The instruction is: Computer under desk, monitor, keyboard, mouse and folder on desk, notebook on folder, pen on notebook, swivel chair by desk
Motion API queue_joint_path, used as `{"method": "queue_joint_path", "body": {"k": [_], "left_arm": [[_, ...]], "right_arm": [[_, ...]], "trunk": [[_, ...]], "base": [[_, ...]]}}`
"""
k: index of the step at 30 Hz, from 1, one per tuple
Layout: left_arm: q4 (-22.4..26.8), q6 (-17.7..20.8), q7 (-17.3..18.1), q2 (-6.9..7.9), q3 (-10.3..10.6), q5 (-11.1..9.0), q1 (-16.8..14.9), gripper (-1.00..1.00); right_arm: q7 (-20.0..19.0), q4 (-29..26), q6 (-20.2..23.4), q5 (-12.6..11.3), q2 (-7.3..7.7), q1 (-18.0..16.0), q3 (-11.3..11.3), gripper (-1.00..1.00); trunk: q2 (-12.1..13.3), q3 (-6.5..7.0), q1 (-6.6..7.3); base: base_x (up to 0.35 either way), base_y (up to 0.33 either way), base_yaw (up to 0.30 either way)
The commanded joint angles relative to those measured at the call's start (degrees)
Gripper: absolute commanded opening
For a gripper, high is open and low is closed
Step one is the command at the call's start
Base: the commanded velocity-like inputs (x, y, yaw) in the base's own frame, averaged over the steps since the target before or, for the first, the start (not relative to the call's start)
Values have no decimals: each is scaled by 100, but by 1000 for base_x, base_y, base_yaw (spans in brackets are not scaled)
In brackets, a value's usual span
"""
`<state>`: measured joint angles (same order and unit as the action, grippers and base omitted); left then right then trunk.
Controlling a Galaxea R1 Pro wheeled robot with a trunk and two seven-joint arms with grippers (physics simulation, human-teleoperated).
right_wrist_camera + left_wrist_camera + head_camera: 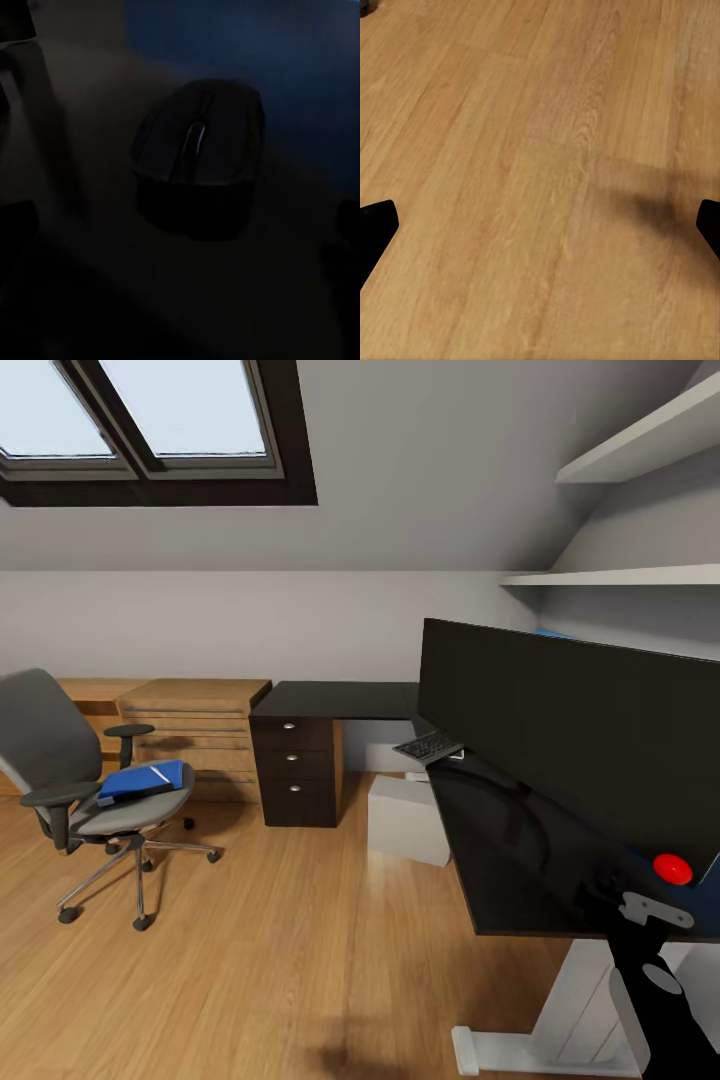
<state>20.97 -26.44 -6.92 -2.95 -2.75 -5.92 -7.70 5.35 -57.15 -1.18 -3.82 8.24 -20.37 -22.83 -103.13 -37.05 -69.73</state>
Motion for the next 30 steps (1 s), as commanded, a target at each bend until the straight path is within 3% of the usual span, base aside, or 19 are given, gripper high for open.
{"method": "queue_joint_path", "body": {"k": [1, 30], "left_arm": [[-3, -19, 15, -3, -15, -32, -3, 100], [-1, -19, 15, -3, -15, -32, -3, 100]], "right_arm": [[16, 1, -13, -40, 2, -2, 7, 100], [208, 2, -14, -40, 2, -9, 7, 100]], "trunk": [[-3, -6, 1], [-3, -6, 1]], "base": [[0, 0, 0], [21, 0, 0]]}}
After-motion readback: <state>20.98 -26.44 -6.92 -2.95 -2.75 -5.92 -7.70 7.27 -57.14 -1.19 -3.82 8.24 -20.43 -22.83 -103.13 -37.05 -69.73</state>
